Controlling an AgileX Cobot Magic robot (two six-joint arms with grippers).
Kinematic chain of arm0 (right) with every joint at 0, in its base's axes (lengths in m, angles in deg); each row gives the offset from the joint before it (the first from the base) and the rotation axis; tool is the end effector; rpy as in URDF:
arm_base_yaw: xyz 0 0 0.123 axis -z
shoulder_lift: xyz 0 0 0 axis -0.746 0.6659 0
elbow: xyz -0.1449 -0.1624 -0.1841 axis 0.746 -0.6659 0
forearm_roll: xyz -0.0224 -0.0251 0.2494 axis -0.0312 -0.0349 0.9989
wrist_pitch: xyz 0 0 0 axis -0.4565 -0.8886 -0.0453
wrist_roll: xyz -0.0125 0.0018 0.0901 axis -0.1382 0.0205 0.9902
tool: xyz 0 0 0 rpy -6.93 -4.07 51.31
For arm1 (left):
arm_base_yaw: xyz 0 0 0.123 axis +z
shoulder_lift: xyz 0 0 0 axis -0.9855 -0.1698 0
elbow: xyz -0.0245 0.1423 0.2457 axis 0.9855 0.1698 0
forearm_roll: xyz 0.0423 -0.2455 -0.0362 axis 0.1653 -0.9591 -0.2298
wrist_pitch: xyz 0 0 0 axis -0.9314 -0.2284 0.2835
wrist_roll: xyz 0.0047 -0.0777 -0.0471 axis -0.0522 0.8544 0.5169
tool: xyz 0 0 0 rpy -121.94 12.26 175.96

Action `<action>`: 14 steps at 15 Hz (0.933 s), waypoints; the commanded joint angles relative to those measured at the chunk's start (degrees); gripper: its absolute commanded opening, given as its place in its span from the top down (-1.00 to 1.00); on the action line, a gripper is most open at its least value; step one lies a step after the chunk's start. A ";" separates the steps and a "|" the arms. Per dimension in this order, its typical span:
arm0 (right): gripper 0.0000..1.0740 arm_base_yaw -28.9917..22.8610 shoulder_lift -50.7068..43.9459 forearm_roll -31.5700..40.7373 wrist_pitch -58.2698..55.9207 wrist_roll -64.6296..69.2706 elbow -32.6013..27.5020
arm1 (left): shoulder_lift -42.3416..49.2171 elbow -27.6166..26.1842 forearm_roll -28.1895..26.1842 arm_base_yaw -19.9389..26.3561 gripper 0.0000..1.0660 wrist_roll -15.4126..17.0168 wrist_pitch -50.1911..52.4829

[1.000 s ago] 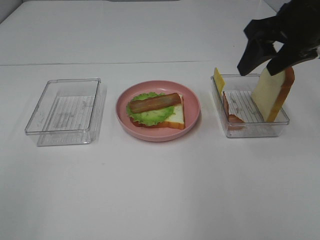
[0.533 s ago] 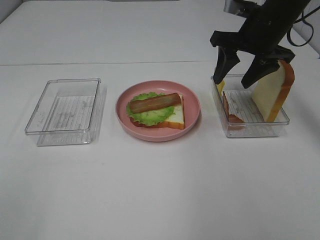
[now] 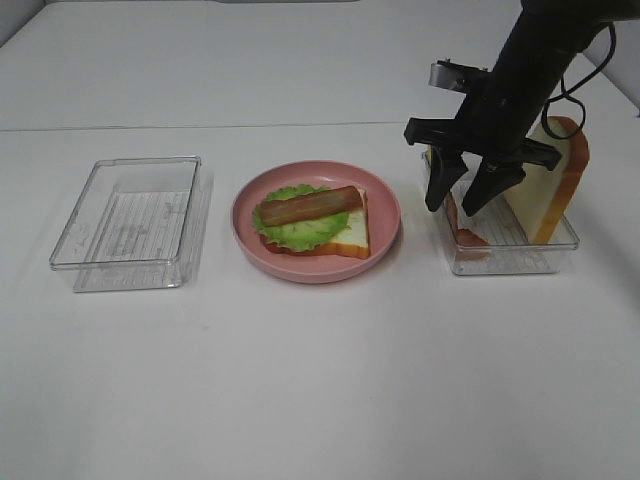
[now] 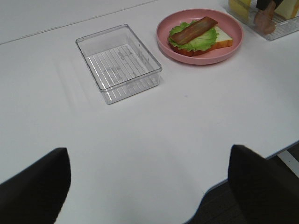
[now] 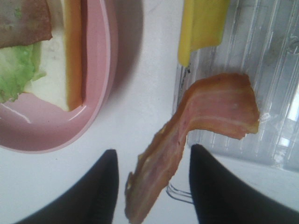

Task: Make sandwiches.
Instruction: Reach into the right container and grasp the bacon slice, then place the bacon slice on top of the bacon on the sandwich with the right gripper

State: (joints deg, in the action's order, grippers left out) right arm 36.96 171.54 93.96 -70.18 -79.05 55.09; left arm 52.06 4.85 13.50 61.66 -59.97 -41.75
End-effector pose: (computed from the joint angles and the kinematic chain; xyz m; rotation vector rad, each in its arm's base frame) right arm 0.4194 0.1099 0.1691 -0.1064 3.0817 0.4588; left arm -0.0067 -0.0027 0.2777 0.3963 2.0024 -0.2347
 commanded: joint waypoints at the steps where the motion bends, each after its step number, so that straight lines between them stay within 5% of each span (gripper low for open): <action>1: 0.78 -0.17 0.29 -0.69 0.00 0.63 0.46 | 1.38 0.06 -0.40 0.11 -0.63 -0.06 0.57; 2: 1.00 -0.17 0.29 -0.92 -0.23 0.63 0.46 | 1.38 0.06 -0.40 0.11 -0.63 -0.06 0.57; 10: 1.00 -0.17 -6.07 -0.34 -7.56 0.17 3.67 | 1.38 0.06 -0.40 0.11 -0.63 -0.06 0.57; 12: 1.00 -0.17 -9.51 3.15 -7.91 0.00 3.72 | 1.38 0.06 -0.40 0.11 -0.63 -0.06 0.57; 14: 1.00 -0.17 -11.46 14.38 -7.85 -4.30 3.78 | 1.38 0.06 -0.40 0.11 -0.63 -0.06 0.57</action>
State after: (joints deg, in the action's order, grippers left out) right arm 36.96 160.37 106.39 -76.54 -82.09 58.42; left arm 52.06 4.85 13.50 61.66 -59.97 -41.75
